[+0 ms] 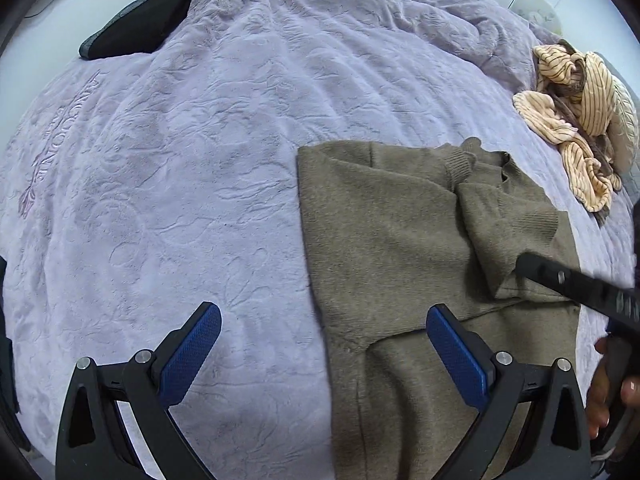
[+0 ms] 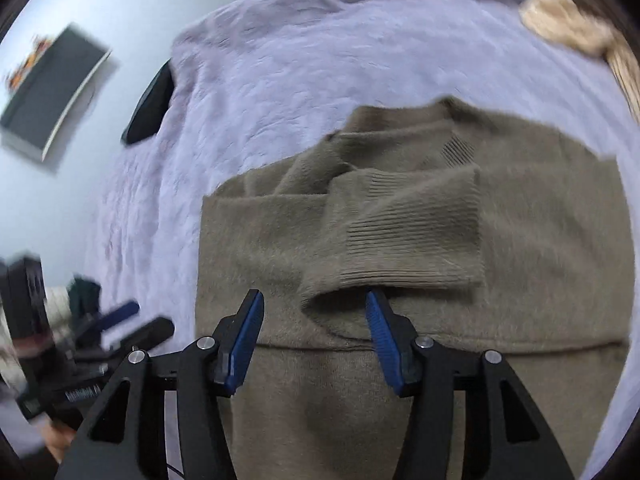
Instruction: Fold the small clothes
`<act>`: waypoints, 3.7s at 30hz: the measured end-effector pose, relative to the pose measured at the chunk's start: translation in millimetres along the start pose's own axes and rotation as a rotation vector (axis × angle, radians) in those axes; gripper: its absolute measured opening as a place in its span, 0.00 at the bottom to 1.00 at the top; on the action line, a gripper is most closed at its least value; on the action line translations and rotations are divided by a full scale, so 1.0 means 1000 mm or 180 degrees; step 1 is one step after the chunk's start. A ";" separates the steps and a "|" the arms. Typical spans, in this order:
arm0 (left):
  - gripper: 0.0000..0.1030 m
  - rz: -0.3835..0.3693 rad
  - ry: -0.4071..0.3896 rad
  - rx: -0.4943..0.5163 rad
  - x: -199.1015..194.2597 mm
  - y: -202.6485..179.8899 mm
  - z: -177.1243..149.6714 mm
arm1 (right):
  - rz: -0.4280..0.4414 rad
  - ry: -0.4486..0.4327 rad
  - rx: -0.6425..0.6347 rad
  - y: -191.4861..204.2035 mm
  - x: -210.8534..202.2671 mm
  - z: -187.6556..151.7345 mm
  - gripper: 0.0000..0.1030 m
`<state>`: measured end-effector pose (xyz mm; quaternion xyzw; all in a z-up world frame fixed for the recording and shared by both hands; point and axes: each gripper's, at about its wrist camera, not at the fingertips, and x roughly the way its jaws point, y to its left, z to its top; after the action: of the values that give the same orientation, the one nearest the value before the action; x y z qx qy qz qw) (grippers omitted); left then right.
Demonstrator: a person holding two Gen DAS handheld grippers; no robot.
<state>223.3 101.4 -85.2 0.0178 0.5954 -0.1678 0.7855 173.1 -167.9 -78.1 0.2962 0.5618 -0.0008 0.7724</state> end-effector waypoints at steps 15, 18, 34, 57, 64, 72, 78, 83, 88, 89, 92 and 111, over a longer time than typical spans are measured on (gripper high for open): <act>1.00 0.0182 -0.0062 -0.0328 -0.012 0.027 -0.031 | 0.0032 0.0053 -0.1086 0.101 0.036 0.021 0.08; 1.00 0.0212 -0.0003 -0.0454 -0.008 0.039 -0.037 | 0.0044 0.0414 -0.1278 0.115 0.065 0.008 0.14; 1.00 -0.0093 0.0020 -0.0078 0.012 -0.023 0.024 | -0.0050 -0.0024 0.0661 -0.096 -0.077 0.004 0.34; 1.00 0.0482 0.0504 0.0201 0.075 -0.041 0.009 | -0.0082 0.0005 0.1164 -0.200 -0.075 -0.030 0.23; 1.00 0.0357 0.0320 0.0058 0.058 -0.035 0.028 | 0.0158 -0.0040 0.0300 -0.115 -0.075 -0.016 0.23; 1.00 0.0369 0.0335 0.0162 0.039 -0.037 0.005 | -0.0188 0.0517 -0.0041 -0.071 0.020 -0.002 0.23; 1.00 0.0322 0.0288 0.0003 -0.001 -0.027 -0.025 | -0.0103 0.0565 -0.0408 -0.046 -0.010 -0.029 0.24; 1.00 0.0331 0.0337 -0.0306 -0.018 -0.021 -0.056 | 0.0269 0.1005 -0.0591 -0.012 -0.005 -0.087 0.24; 1.00 0.0318 0.0430 -0.0407 -0.042 -0.015 -0.087 | 0.0106 0.1443 -0.0800 -0.013 0.034 -0.149 0.24; 1.00 0.0322 0.0459 -0.0371 -0.048 -0.013 -0.094 | 0.0098 0.1377 -0.0848 -0.016 0.036 -0.154 0.24; 1.00 0.0382 0.0534 -0.0216 -0.069 -0.001 -0.114 | 0.0108 0.1350 -0.0802 -0.019 0.037 -0.153 0.23; 1.00 0.0023 0.0763 0.0378 -0.091 0.018 -0.212 | 0.0577 0.1200 -0.0903 0.053 -0.034 -0.220 0.40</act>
<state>9.7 188.9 -64.2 0.0864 0.6739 -0.1967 0.7069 -13.0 -34.5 -66.8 0.2289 0.6616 0.2026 0.6847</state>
